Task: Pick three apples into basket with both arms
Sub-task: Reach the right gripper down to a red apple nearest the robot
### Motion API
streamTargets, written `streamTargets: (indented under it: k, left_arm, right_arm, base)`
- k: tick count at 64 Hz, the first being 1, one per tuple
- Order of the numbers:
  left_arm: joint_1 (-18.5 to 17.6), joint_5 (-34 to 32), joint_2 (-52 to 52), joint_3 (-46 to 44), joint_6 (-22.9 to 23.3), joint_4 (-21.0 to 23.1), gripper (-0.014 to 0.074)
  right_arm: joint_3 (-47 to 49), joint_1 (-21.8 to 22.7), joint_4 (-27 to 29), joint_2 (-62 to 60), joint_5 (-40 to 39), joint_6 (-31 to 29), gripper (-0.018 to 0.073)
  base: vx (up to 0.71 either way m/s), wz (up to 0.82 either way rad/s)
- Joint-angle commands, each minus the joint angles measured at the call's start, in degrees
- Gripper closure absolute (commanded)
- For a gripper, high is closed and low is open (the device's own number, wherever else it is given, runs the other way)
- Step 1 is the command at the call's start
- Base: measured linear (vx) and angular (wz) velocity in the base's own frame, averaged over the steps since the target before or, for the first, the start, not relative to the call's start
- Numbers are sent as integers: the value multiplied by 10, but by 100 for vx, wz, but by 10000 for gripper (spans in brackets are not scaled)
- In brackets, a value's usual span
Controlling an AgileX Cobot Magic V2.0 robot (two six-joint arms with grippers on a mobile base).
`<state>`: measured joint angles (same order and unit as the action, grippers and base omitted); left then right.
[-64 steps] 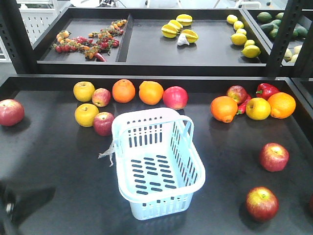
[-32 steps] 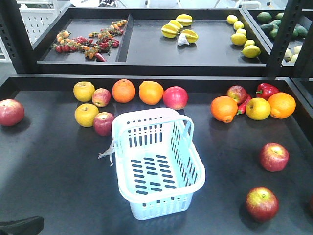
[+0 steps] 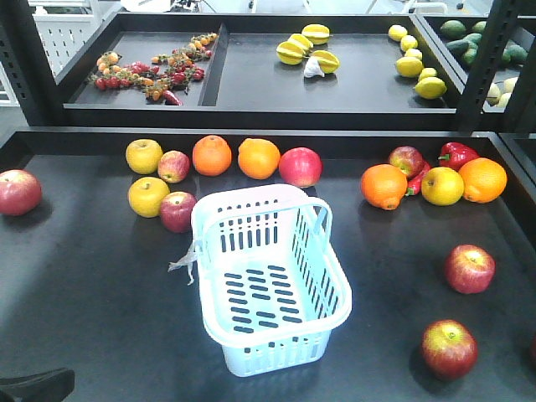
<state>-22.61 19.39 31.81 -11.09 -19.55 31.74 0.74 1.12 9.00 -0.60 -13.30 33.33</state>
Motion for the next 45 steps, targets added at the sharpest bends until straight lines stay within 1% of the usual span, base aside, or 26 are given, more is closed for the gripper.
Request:
streamTargets:
  k: [1,4,6,9,11,12,13,15,20,24,26,27,28,31,33,36,38,39,42,45]
  left_arm:
    - [-3,-33,1,-14,6,13,604]
    - [-3,-33,1,-14,6,13,604]
    - [-3,-33,1,-14,6,13,604]
    - [-3,-33,1,-14,6,13,604]
    - [-3,-33,1,-14,6,13,604]
    - [-3,-33,1,-14,6,13,604]
    - [-3,-33,1,-14,6,13,604]
    - [-3,-33,1,-14,6,13,604]
    - [-3,-33,1,-14,6,13,604]
    - [-3,-33,1,-14,6,13,604]
    - [-3,-33,1,-14,6,13,604]
    - [-3,-33,1,-14,6,13,604]
    - [-3,-33,1,-14,6,13,604]
    - [-3,-33,1,-14,6,13,604]
    - [-3,-33,1,-14,6,13,604]
    - [-3,-33,1,-14,6,13,604]
    - [-3,-33,1,-14,6,13,604]
    - [-3,-33,1,-14,6,13,604]
    - [-3,-33,1,-14,6,13,604]
    - [-3,-33,1,-14,6,13,604]
  right_arm:
    - [91,0,-40,4,47,-2,562]
    - [142,0,-71,21,110,-20,563]
    - [182,0,-90,39,182,-32,563]
    - [230,0,-118,69,252,-53,563]
    - [269,0,-126,89,296,-77,561]
    - [292,0,-128,104,340,-94,561]
    - [300,0,-129,114,351,-106,562]
    - [336,0,-129,136,403,-134,561]
    - [405,0,-119,198,498,-217,555]
    - [444,0,-95,246,546,-278,530]
    - [463,0,-69,270,564,-321,503]
    - [465,0,-64,283,570,-329,490]
    - [472,0,-49,292,576,-351,466]
    - [479,0,-11,317,581,-391,401]
    - [481,0,14,330,578,-419,334]
    - [480,0,42,352,564,-454,207]
    - [480,0,51,363,556,-467,139]
    - [480,0,54,370,547,-476,88]
    - [480,0,53,385,529,-485,-20]
    - [480,0,51,395,526,-484,-100]
  base:
    - [0,0]
    - [0,0]
    - [0,1]
    - [0,1]
    - [0,0]
    - [0,0]
    - [0,0]
    - [0,0]
    - [0,0]
    - [0,0]
    - [0,0]
    - [0,0]
    - [0,0]
    - [0,0]
    - [0,0]
    - [0,0]
    - [0,0]
    - [0,0]
    - [0,0]
    - [0,0]
